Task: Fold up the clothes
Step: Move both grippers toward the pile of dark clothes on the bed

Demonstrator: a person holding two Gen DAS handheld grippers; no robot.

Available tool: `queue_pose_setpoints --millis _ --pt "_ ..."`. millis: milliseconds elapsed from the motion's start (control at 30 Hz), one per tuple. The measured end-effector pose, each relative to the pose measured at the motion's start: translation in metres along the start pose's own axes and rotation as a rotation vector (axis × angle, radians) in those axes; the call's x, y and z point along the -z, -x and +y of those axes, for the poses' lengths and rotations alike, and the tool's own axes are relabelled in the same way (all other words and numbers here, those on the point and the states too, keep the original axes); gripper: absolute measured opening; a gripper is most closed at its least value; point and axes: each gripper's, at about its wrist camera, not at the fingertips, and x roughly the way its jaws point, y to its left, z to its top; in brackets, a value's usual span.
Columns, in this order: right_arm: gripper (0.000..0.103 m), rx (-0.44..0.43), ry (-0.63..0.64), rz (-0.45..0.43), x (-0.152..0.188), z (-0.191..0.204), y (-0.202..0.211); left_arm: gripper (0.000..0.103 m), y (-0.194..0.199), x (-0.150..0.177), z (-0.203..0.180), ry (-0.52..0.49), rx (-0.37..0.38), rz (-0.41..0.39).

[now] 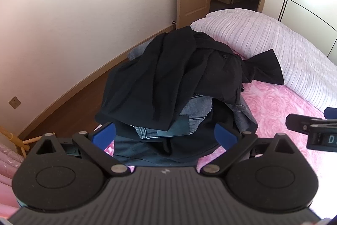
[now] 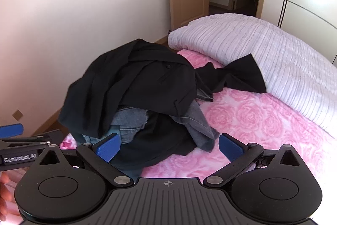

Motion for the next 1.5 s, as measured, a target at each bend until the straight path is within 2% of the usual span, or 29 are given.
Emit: queue_pose_setpoints --millis 333,667,1000,1333,1500 --pt "0.102 0.003 0.015 0.017 0.001 -0.004 -0.006 0.098 0.001 0.0 0.0 -0.035 0.005 -0.047" --pt "0.102 0.009 -0.002 0.016 0.002 -0.012 -0.007 0.098 0.005 0.003 -0.009 -0.138 0.023 -0.111" --pt "0.102 0.028 -0.01 -0.006 0.008 -0.023 -0.003 0.098 0.004 0.004 -0.022 -0.159 0.058 -0.114" --pt "0.102 0.062 -0.04 0.017 0.013 -0.062 0.003 0.098 0.003 -0.007 -0.054 -0.176 0.055 -0.12" --pt "0.102 0.044 -0.038 0.008 0.014 -0.08 0.007 0.098 0.006 -0.006 -0.067 -0.169 0.032 -0.121"
